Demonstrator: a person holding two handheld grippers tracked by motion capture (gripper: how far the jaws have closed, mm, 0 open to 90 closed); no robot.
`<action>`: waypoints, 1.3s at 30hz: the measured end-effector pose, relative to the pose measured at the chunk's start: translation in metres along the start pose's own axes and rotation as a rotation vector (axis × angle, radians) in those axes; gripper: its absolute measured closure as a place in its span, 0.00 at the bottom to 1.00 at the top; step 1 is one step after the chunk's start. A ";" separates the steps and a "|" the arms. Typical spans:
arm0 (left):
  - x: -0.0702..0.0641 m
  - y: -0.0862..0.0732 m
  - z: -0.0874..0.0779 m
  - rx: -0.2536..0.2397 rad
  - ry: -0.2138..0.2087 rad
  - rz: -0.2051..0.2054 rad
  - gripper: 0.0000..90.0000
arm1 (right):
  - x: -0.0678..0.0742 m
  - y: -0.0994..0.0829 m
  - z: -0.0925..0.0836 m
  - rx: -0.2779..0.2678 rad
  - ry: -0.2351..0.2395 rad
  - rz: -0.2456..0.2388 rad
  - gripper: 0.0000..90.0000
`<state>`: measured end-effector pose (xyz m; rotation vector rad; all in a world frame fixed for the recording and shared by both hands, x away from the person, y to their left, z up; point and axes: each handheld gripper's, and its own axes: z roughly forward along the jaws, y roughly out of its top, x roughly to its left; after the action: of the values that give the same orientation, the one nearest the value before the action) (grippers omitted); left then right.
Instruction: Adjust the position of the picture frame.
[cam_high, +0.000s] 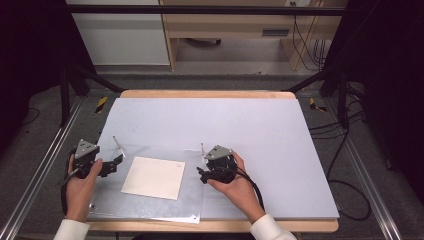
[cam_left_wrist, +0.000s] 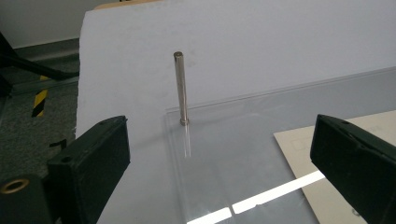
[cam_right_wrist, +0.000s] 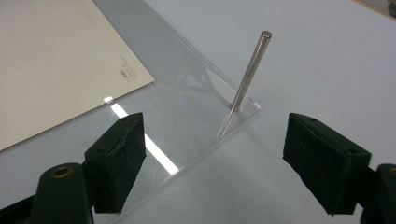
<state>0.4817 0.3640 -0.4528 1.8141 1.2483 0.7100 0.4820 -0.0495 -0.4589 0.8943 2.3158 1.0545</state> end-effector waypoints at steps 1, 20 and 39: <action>0.000 0.000 0.000 0.000 0.000 0.000 0.05 | 0.000 0.000 0.001 0.007 0.003 0.009 0.25; 0.003 0.001 0.000 -0.029 0.046 -0.011 0.05 | -0.012 0.025 0.008 0.102 0.018 0.002 0.32; -0.001 0.002 -0.001 -0.014 0.043 0.015 0.25 | -0.022 0.039 0.029 0.160 0.025 -0.005 0.58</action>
<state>0.4819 0.3629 -0.4503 1.8070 1.2557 0.7685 0.5297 -0.0309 -0.4439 0.9388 2.4492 0.8930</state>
